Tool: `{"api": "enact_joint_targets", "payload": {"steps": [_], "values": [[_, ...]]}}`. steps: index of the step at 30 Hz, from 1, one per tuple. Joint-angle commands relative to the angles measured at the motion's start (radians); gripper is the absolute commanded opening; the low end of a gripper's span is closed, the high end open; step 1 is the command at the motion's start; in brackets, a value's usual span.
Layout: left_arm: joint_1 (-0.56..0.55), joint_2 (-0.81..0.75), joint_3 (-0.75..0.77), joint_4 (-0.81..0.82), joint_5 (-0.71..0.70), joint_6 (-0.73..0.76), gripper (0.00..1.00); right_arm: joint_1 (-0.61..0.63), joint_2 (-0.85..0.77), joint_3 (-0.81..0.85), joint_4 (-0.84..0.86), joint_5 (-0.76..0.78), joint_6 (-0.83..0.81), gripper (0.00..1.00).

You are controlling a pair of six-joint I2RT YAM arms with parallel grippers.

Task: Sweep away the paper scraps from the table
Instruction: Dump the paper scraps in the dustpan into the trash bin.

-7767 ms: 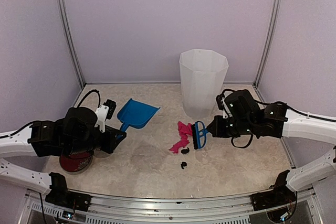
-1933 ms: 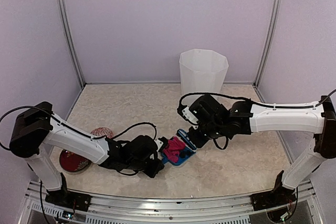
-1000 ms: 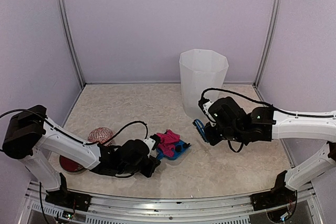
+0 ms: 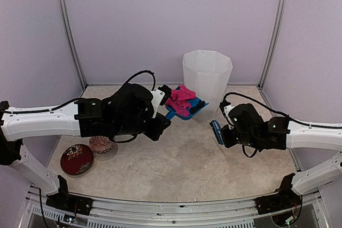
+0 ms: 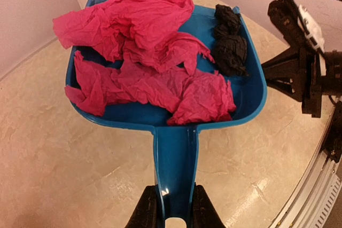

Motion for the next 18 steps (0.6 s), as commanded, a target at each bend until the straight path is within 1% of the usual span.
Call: {"api": "enact_joint_targets", "payload": {"steps": [1,5,10,18], "values": [[0.033,0.008,0.151,-0.136,0.049,0.072,0.00,-0.017,-0.041,-0.037,0.042,-0.024,0.008,0.00],[0.077,0.066,0.309,-0.229,0.099,0.119,0.00,-0.020,-0.056,-0.057,0.051,-0.032,0.014,0.00],[0.123,0.188,0.514,-0.305,0.160,0.193,0.00,-0.021,-0.064,-0.077,0.065,-0.046,0.022,0.00],[0.185,0.389,0.802,-0.359,0.267,0.250,0.00,-0.023,-0.099,-0.125,0.100,-0.067,0.042,0.00]]}}
